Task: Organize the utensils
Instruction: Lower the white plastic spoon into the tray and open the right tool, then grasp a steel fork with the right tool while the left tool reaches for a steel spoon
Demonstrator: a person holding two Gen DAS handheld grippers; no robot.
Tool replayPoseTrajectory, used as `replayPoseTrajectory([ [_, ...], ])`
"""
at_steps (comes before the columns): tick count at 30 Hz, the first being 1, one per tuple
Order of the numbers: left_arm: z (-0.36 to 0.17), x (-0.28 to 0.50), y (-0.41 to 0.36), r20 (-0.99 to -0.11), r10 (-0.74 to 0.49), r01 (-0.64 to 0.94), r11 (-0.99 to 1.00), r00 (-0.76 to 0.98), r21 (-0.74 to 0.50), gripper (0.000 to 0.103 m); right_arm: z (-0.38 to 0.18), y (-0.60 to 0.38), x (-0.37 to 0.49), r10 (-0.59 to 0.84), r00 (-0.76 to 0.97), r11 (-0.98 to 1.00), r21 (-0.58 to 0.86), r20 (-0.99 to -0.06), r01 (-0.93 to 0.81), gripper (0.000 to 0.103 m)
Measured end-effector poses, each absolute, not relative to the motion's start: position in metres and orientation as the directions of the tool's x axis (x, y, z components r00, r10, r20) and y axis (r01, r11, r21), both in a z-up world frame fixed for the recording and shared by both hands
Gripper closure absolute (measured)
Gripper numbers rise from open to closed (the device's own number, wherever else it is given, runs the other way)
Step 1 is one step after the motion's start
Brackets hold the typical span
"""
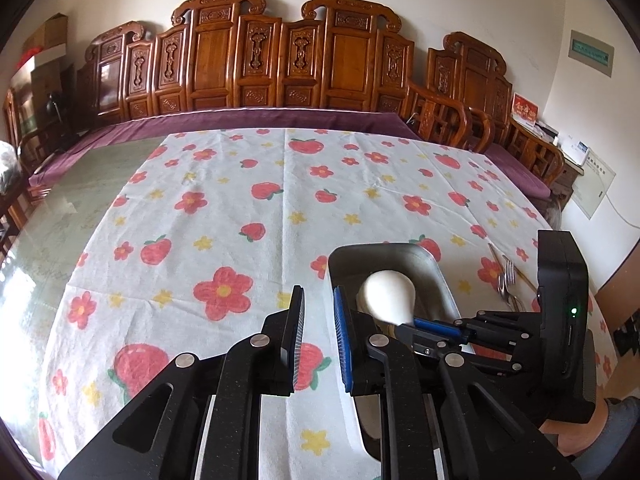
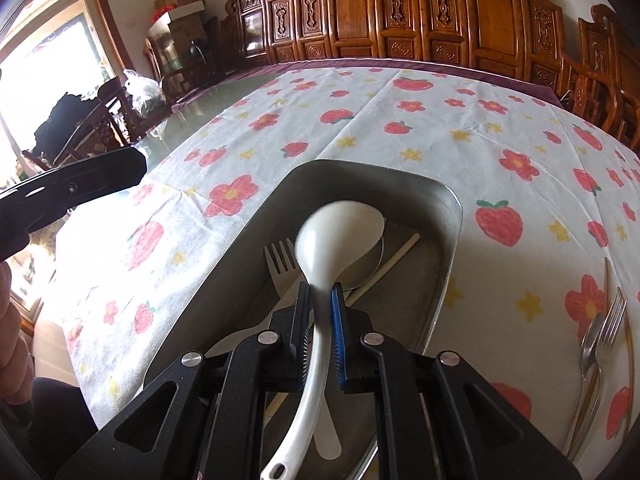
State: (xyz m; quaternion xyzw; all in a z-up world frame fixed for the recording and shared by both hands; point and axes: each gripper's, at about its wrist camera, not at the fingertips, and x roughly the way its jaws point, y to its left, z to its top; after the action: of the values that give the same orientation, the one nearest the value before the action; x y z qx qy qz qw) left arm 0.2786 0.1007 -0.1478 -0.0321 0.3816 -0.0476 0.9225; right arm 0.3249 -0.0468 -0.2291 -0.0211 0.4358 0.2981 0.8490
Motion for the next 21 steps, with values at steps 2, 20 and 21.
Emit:
replayPoseTrajectory([
  [2, -0.148, 0.279, 0.098, -0.700, -0.115, 0.068, 0.993, 0.705, -0.094, 0.089, -0.225, -0.051, 0.325, 0.494, 0.448, 0.820, 0.228, -0.746, -0.525, 0.090],
  [20, -0.140, 0.280, 0.007, -0.677, -0.255, 0.233, 0.964, 0.691, -0.126, 0.083, -0.199, -0.206, 0.285, 0.284, 0.618, 0.931, 0.059, -0.733, -0.359, 0.090],
  [21, -0.141, 0.280, 0.000, -0.678, -0.264, 0.244, 0.961, 0.686, -0.128, 0.083, -0.204, -0.214, 0.286, 0.262, 0.620, 0.938, 0.043, -0.740, -0.344, 0.090],
])
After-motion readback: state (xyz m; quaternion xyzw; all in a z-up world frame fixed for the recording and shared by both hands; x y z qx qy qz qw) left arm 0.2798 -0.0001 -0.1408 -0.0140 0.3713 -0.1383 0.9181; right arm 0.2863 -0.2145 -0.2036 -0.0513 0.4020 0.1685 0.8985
